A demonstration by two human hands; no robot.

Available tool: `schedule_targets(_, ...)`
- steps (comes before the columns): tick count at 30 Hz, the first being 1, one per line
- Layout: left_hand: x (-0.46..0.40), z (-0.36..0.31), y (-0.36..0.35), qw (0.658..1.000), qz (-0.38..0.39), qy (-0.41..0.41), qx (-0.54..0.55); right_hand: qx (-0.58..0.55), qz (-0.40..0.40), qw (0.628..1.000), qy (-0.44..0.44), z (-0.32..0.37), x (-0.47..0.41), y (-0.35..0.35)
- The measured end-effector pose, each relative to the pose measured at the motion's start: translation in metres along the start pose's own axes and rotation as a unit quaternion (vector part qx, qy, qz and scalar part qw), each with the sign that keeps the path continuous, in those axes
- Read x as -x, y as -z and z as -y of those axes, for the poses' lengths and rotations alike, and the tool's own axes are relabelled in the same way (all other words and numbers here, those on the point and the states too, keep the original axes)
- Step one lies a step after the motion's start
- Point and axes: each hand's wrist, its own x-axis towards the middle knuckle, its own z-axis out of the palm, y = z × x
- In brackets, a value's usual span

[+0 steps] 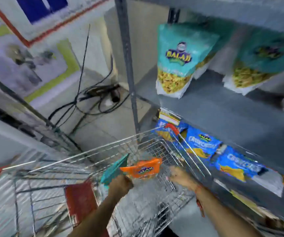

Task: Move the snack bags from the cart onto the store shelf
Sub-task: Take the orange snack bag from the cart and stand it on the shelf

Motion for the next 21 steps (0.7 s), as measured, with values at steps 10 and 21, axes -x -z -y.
schedule_targets(10, -0.055, -0.009, -0.054, 0.951, -0.162, 0.113, 0.239, 0.013, -0.036, 0.999, 0.031, -0.014, -0.091, -0.019)
schedule_targets(21, -0.027, -0.035, -0.041, 0.958, -0.213, 0.032, 0.187, -0.041, -0.187, 0.98, 0.054, -0.015, -0.05, -0.006)
